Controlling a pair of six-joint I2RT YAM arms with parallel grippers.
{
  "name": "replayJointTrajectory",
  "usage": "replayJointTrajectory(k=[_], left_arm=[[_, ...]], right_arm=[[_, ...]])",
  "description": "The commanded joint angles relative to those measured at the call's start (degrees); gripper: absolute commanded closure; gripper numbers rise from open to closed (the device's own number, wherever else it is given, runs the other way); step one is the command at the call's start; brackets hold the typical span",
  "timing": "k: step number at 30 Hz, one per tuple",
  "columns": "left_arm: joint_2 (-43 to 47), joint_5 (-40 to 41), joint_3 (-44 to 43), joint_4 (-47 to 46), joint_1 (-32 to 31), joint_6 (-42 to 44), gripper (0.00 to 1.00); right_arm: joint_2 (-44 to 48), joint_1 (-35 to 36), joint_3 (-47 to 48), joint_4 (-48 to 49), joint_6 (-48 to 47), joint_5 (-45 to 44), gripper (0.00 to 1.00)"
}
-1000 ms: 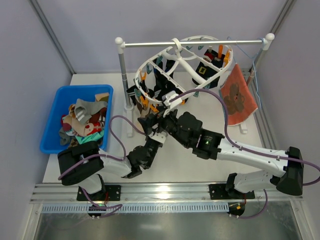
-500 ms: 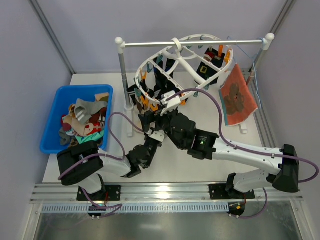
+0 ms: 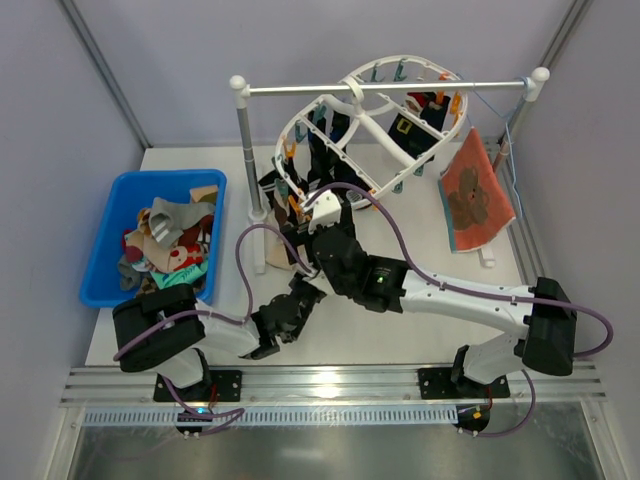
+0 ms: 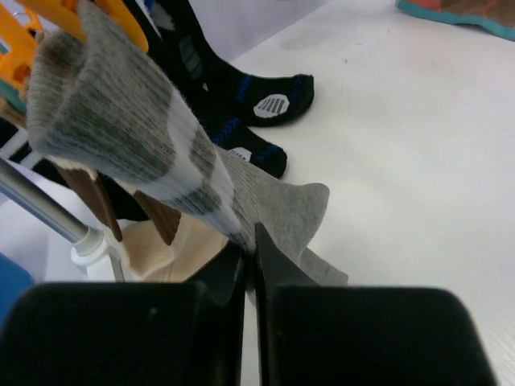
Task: Remove the socks clipped to the hanger
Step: Remove the sock from the hanger.
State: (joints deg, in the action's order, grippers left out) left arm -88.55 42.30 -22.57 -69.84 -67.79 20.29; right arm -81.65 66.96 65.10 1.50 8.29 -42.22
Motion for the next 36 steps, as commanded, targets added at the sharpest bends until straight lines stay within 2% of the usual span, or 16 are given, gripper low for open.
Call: replayJointTrajectory(k=[1, 8, 15, 18, 19, 22, 23, 29, 31, 33, 36], left_arm=[[3.91, -1.7, -1.96, -7.94, -0.33, 1.5, 1.0], [3.56, -1.52, -2.13, -8.03, -0.5, 1.77, 1.0], [3.3, -1.52, -2.3, -8.03, -0.59, 1.77, 1.0], [3.12, -1.52, -2.39, -8.03, -0.68, 1.77, 1.0], [2.95, -1.52, -2.39, -8.03, -0.76, 1.85, 1.0], [2.6, -1.35, -2.66, -8.11, -0.85, 2.03, 1.0], [2.51, -1.26, -2.74, -8.12, -0.85, 2.12, 1.0], [1.46, -0.82, -3.27, -8.12, -1.2, 2.56, 1.0], [1.1, -0.56, -3.71, -8.12, -1.29, 2.82, 1.0], [0.75, -0.29, -3.8, -8.12, -1.29, 2.91, 1.0], [0.49, -0.2, -3.8, -8.38, -1.29, 3.0, 1.0]], right_arm=[[-2.64, 0.63, -1.47, -6.95, -2.75, 0.21, 0.0], [-2.99, 0.36, -1.73, -4.58, -4.6, -2.52, 0.0], [-0.62, 0.1, -5.42, 2.89, -7.94, -4.01, 0.0], [0.52, -0.07, -7.78, 7.63, -11.19, -4.63, 0.12], [0.87, -0.16, -8.49, 10.51, -12.67, -4.89, 0.22], [1.75, -0.34, -10.17, 13.26, -14.0, -5.16, 0.34], [1.93, -0.51, -10.43, 13.88, -14.7, -5.07, 0.41], [3.33, -1.39, -12.45, 17.75, -16.99, -2.7, 0.55], [3.51, -1.66, -13.07, 19.5, -17.87, -1.91, 0.65], [3.77, -1.83, -14.2, 21.26, -18.84, -1.55, 0.96], [4.3, -2.36, -14.74, 22.85, -19.02, -0.41, 0.96]])
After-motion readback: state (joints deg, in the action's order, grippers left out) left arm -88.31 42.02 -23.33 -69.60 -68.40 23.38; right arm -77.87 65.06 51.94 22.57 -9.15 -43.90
